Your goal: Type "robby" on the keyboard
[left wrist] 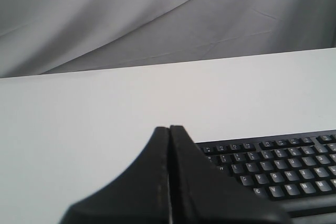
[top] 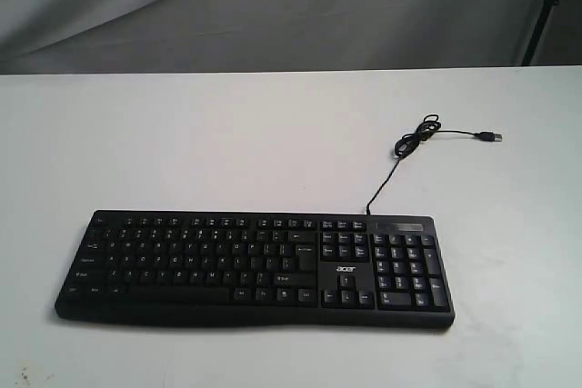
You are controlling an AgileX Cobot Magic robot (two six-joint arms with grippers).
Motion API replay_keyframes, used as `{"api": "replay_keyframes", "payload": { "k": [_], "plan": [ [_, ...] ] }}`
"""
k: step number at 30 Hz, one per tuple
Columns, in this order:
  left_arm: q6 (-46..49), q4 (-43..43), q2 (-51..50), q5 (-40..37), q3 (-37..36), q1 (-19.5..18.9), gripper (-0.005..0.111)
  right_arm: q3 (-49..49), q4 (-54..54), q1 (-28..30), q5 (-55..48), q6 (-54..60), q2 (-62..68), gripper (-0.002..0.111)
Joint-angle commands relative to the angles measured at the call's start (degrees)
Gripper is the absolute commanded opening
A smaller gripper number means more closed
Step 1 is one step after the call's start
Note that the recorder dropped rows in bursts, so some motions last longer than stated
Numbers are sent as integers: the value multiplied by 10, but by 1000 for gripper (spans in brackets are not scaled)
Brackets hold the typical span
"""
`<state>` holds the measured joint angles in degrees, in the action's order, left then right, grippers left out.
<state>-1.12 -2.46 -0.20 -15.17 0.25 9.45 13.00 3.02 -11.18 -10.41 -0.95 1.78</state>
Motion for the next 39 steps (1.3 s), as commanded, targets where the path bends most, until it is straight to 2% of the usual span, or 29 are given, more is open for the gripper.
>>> {"api": "replay_keyframes", "payload": {
  "k": [1,15,17,21,24,39],
  "plan": [
    [-2,-3,2,3,-2,4,0,-30,11,4,12,-5,-8,0],
    [-2,-3,2,3,-2,4,0,-43,20,4,-65,-5,-9,0],
    [-2,-3,2,3,-2,4,0,-54,20,21,-66,-5,-18,0],
    [-2,-3,2,3,-2,4,0,-85,4,94,-68,-9,-18,0],
    [-2,-3,2,3,-2,4,0,-95,4,118,-67,-9,-18,0],
    [-2,-3,2,3,-2,4,0,-130,-30,96,-87,-8,-18,0]
  ]
}}
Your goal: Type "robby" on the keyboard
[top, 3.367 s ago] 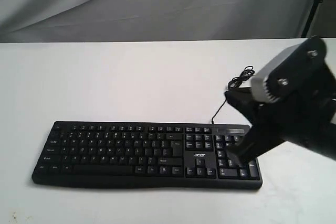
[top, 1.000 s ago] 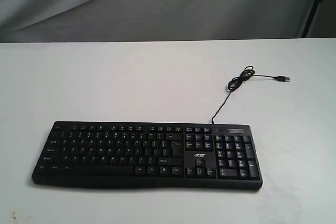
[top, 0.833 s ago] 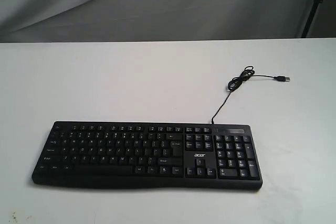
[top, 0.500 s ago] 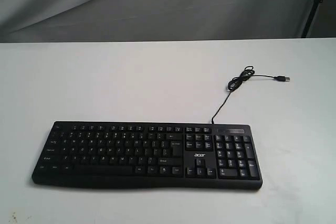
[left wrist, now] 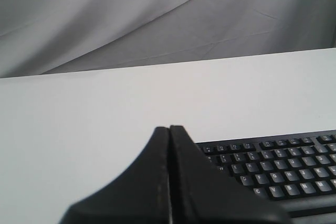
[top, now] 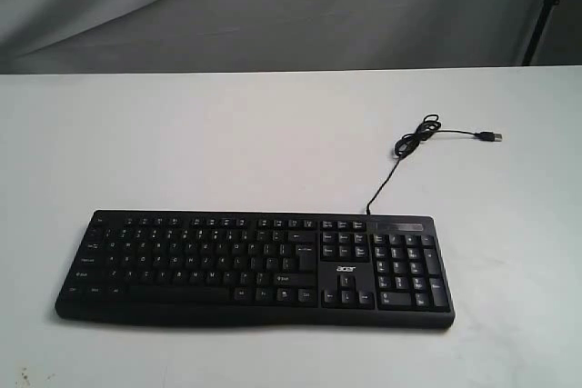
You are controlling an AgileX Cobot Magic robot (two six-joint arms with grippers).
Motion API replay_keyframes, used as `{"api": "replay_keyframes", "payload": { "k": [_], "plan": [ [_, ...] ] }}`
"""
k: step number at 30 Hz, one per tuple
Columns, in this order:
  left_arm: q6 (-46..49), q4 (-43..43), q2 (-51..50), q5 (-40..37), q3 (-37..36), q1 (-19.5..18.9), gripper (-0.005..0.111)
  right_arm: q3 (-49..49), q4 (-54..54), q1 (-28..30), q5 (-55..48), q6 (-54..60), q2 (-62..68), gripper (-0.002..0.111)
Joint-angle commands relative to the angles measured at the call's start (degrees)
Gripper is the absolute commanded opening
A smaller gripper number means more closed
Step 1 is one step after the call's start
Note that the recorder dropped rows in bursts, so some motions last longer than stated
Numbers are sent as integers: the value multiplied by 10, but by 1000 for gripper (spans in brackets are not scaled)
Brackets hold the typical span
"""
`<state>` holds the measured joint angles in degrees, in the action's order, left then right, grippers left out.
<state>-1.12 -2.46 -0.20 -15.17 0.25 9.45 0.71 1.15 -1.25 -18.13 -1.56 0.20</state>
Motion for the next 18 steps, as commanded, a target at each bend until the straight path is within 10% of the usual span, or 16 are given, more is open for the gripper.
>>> {"api": "replay_keyframes", "payload": {
  "k": [1,18],
  "plan": [
    [-2,-3,2,3,-2,4,0,-7,-11,-3,-21,-1,-2,0],
    [-2,-3,2,3,-2,4,0,-7,-17,-22,-21,-2,-2,0]
  ]
}}
